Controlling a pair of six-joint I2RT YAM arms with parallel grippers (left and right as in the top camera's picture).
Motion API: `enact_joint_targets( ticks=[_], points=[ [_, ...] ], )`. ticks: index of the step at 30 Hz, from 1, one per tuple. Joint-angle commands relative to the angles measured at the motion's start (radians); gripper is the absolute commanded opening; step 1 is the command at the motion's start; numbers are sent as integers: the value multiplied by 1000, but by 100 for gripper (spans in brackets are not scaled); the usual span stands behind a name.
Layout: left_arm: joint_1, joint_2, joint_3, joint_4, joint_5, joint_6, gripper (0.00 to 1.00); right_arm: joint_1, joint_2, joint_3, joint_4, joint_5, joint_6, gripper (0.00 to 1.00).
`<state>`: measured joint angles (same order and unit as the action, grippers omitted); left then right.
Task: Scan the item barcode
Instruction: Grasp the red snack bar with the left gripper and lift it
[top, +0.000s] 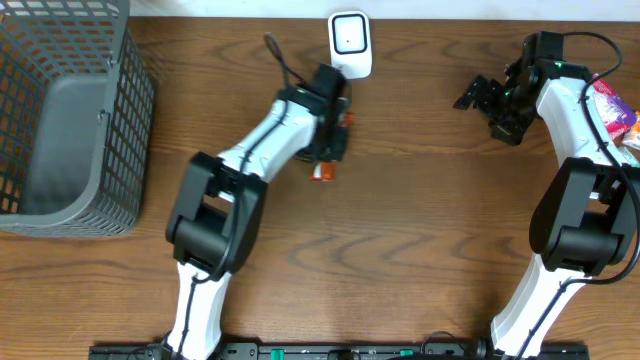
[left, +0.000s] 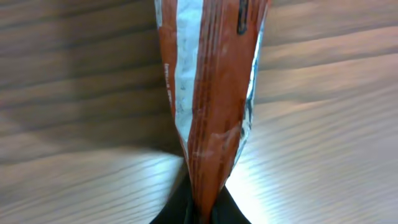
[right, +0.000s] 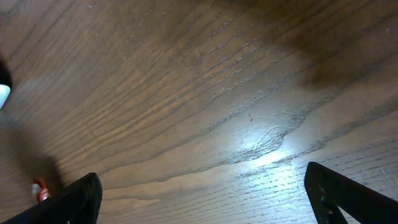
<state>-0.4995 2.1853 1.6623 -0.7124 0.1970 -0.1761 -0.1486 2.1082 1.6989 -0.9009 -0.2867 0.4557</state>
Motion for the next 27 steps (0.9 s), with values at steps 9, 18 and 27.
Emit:
enact_joint_targets(
  ticks=[9,18,27],
  points=[
    [-80,5,-3,172,1,-294,24,0,-28,0,-1,8,0,99],
    [-67,-32,24,137,2,-291,38,0,-28,0,-1,8,0,99],
    [36,-224,26,60,-24,-80,46,0,-28,0,-1,8,0,99]
  ],
)
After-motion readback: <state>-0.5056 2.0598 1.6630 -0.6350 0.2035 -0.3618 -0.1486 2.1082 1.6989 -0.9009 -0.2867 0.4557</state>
